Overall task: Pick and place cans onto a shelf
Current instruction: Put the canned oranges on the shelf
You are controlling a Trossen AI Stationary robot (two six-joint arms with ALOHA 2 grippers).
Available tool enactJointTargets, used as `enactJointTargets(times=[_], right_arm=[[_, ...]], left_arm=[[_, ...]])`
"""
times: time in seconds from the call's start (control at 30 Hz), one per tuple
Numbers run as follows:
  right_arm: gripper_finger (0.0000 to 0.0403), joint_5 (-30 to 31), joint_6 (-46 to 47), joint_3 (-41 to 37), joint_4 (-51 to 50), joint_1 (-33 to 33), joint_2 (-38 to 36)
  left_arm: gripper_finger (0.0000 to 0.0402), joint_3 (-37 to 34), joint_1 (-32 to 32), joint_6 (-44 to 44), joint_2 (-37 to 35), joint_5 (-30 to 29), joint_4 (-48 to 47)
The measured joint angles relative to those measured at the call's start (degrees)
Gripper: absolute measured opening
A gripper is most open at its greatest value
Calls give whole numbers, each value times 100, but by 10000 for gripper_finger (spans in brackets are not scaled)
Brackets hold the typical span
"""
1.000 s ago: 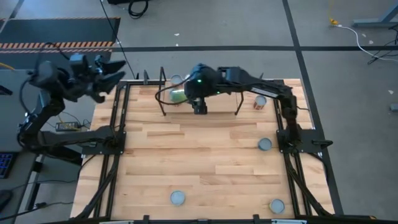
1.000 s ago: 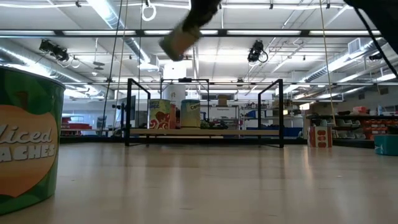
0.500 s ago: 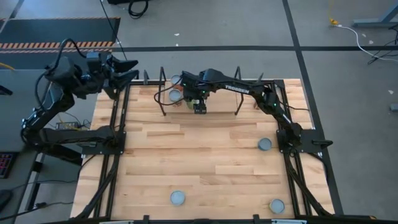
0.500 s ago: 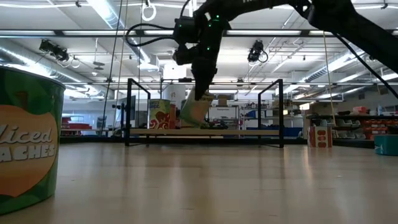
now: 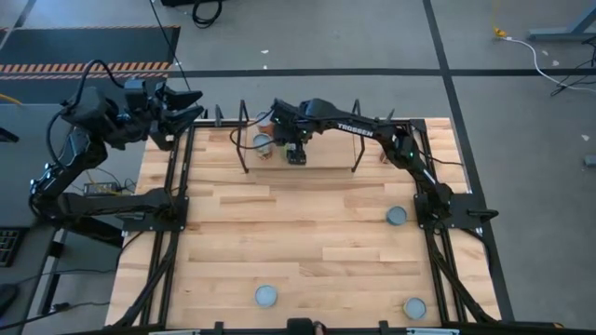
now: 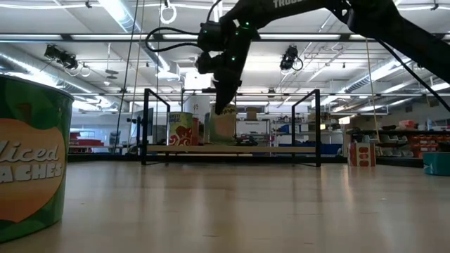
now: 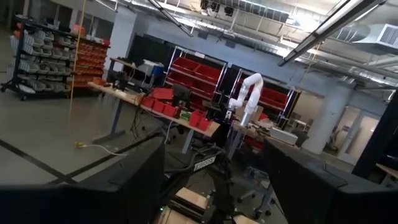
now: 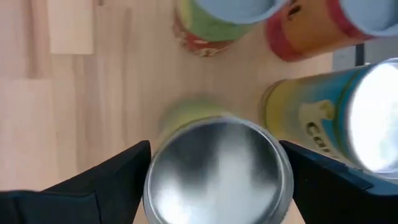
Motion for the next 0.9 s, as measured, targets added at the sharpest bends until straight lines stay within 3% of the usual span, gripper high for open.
enactJointTargets(times=[0.33, 0.47, 0.67, 0.9], right_arm=[[358, -211, 67, 0, 557, -64, -51], [354, -262, 96, 0, 521, -58, -481], [346, 65, -123, 10, -500, -279, -1040], [346, 710, 36, 5, -1180, -663, -747]], left_arm=[[274, 0, 0, -6, -106, 44, -150], [274, 0, 0, 131, -210, 44, -277], [274, 0, 0, 146, -286, 46, -378], [274, -11, 1, 195, -274, 45, -454]])
